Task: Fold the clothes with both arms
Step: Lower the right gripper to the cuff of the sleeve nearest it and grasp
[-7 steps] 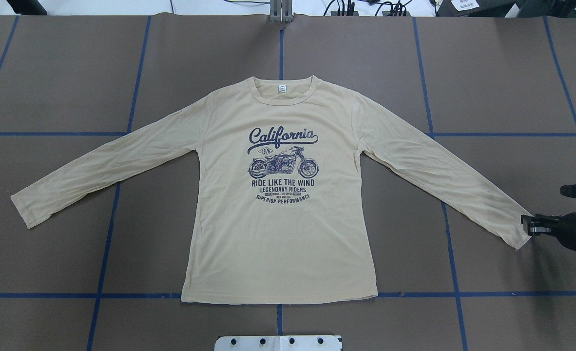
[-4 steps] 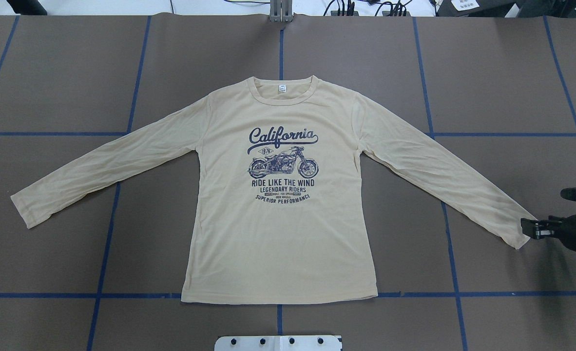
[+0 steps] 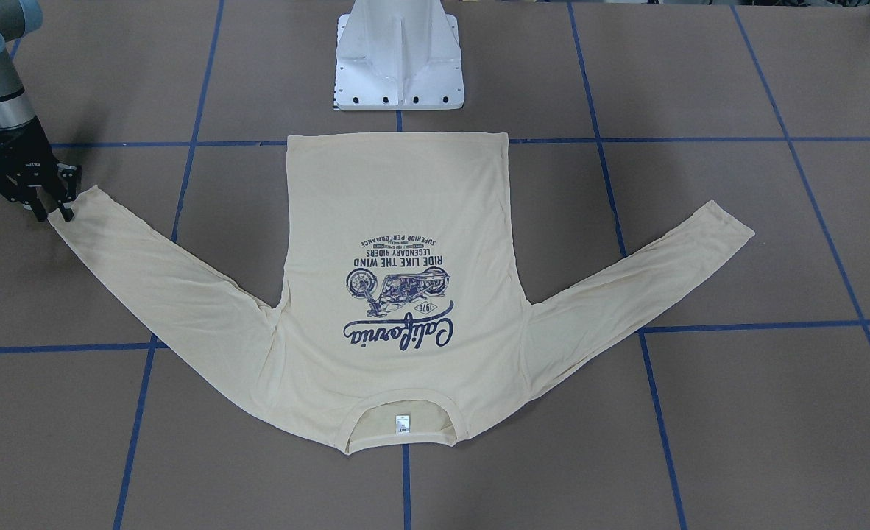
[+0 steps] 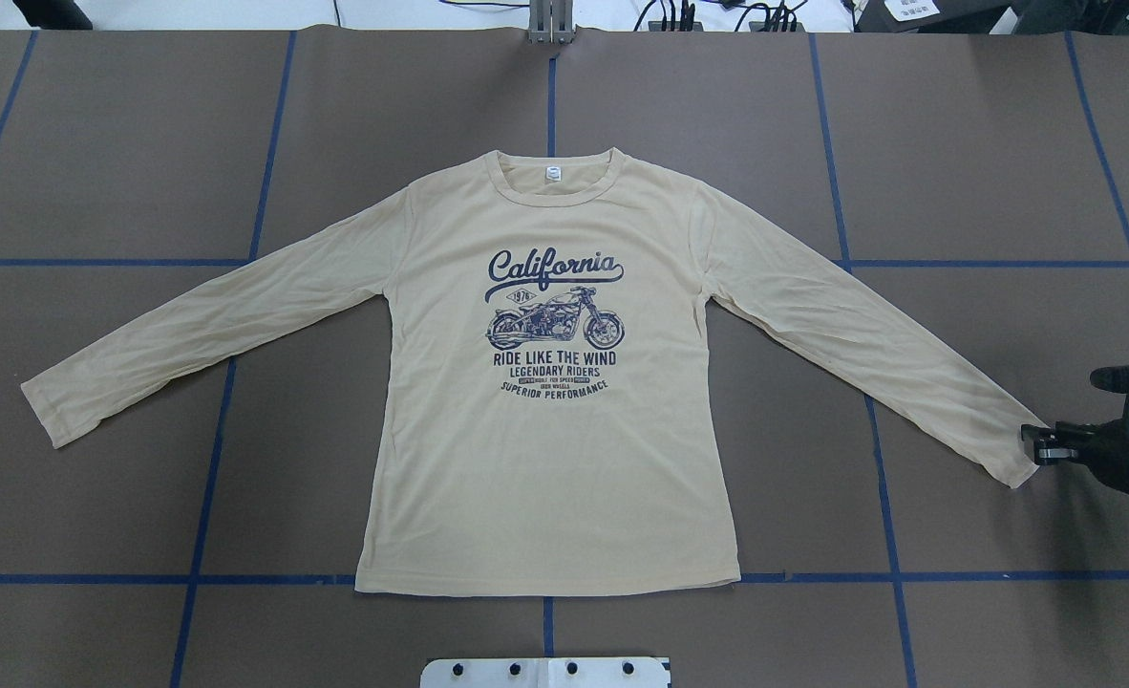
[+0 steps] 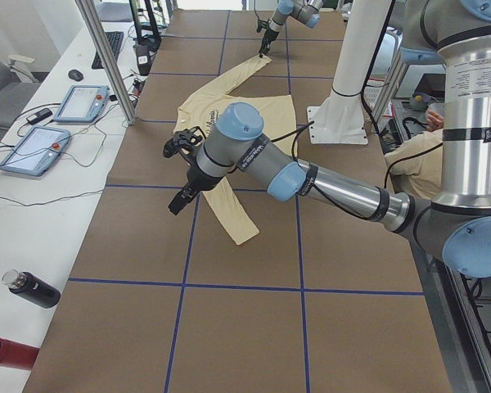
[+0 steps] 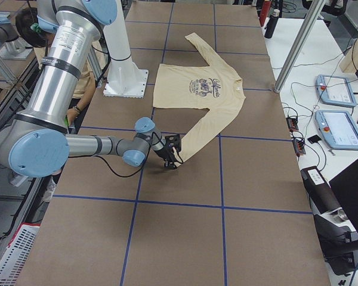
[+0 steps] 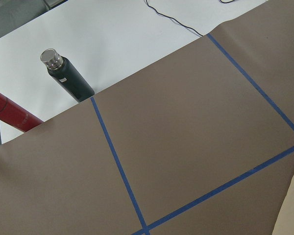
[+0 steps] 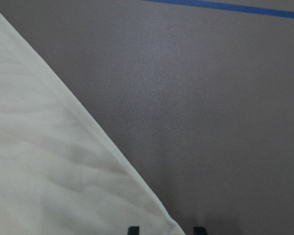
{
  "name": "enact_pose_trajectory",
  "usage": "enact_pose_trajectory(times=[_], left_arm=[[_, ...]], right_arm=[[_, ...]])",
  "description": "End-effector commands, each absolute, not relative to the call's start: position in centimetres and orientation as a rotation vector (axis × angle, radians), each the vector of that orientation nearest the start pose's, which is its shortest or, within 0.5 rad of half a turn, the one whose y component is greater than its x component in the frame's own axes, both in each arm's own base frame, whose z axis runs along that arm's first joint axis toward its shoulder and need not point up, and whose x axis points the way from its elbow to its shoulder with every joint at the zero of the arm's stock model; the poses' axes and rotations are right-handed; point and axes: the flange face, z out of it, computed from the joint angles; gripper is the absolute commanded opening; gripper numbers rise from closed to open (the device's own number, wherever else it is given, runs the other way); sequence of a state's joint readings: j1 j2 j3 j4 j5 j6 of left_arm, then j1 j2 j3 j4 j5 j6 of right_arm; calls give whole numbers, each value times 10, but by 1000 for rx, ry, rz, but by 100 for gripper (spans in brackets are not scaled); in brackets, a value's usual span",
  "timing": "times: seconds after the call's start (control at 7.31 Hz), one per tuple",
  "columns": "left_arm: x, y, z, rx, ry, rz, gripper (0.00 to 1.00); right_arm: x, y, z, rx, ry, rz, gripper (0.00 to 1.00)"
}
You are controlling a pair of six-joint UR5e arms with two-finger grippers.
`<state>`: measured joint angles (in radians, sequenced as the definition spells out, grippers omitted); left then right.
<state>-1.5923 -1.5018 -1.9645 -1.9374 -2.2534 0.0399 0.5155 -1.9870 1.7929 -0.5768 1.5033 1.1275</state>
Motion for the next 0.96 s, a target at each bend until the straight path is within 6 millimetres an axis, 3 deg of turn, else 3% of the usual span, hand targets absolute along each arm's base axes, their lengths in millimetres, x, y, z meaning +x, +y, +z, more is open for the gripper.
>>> enact_pose_trajectory(times=[0.0,0.27,0.55,0.82], left_arm=[[-81,-467,457,684,634,253,100],[-81,-467,458,683,634,253,100],[-81,-467,456,686,634,254,100],[-81,-467,457,686,634,254,100]], right_arm=[[-238,-296,625,425,-680,98,16],[-236,-296,625,425,-678,99,0],[-229,-303,616,435,-693,120,0],[-203,-320,559,418,-817,168,0]])
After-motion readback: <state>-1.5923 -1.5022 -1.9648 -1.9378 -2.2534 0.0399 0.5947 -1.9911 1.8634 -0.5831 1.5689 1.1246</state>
